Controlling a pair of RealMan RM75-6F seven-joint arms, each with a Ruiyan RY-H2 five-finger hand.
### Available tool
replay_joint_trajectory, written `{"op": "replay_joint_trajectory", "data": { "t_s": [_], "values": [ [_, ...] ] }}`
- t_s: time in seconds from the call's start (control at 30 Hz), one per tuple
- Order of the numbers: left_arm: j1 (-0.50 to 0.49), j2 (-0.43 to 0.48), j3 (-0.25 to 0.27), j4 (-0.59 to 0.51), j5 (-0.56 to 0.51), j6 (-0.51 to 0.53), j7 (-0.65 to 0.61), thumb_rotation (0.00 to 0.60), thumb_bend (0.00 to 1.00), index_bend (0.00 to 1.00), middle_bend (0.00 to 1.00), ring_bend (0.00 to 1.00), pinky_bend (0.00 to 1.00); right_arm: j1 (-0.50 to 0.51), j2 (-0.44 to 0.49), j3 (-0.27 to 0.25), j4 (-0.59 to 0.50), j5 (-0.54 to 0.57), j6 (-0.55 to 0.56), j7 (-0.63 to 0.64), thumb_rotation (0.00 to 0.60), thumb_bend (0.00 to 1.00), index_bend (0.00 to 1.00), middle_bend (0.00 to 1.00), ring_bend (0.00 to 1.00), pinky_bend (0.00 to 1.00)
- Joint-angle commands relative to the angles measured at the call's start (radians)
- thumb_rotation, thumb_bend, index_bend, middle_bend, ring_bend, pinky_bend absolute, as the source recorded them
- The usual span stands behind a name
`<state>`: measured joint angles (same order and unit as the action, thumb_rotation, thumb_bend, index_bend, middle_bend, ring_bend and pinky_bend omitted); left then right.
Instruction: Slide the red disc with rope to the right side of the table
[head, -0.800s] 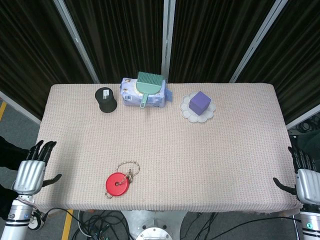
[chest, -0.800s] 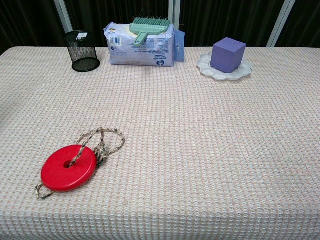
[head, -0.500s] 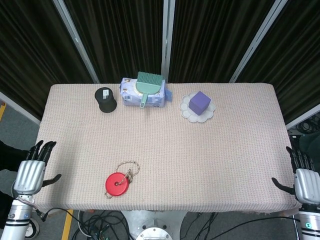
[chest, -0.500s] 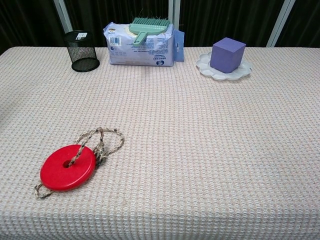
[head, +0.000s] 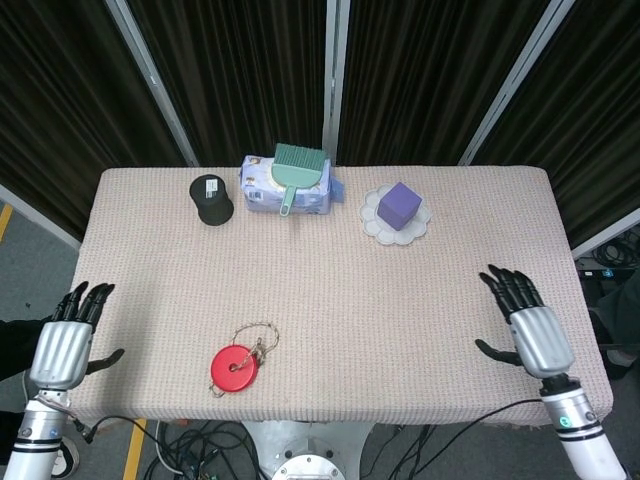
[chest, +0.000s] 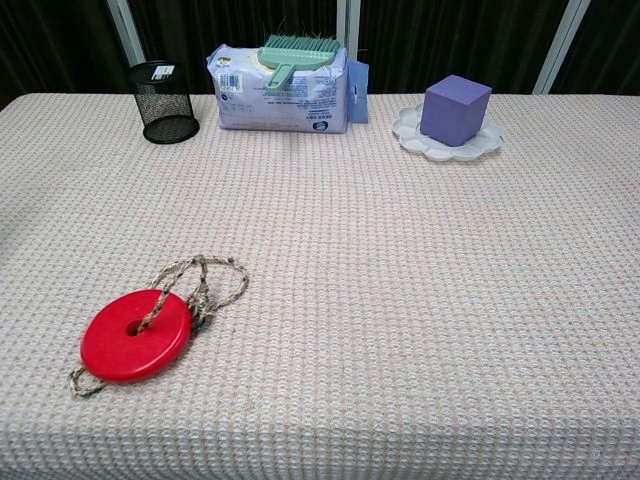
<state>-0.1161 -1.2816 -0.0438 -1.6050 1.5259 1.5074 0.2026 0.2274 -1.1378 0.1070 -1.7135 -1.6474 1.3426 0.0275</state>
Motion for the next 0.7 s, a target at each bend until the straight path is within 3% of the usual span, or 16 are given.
{"op": "replay_joint_trajectory", "data": {
  "t_s": [0.03, 0.3, 0.7],
  "values": [
    [0.000, -0.001, 0.000, 0.002, 0.002, 0.002, 0.002, 0.600, 0.00, 0.09, 0.10, 0.05, 0.14, 0.118, 0.013, 0.031, -0.128, -0.039, -0.133, -0.098, 0.600, 0.06, 0.00, 0.03, 0.00, 0.00],
    [0.013, -0.003, 0.006, 0.021, -0.008, 0.008, -0.021, 0.600, 0.00, 0.09, 0.10, 0.05, 0.14, 0.328, -0.104, 0.096, -0.223, 0.070, -0.397, -0.251, 0.600, 0.06, 0.00, 0.05, 0.00, 0.00],
    [0.030, -0.005, 0.009, 0.066, -0.014, 0.021, -0.063, 0.600, 0.00, 0.09, 0.10, 0.05, 0.14, 0.575, -0.373, 0.173, -0.085, 0.348, -0.585, -0.418, 0.600, 0.12, 0.00, 0.13, 0.00, 0.00]
  ]
}}
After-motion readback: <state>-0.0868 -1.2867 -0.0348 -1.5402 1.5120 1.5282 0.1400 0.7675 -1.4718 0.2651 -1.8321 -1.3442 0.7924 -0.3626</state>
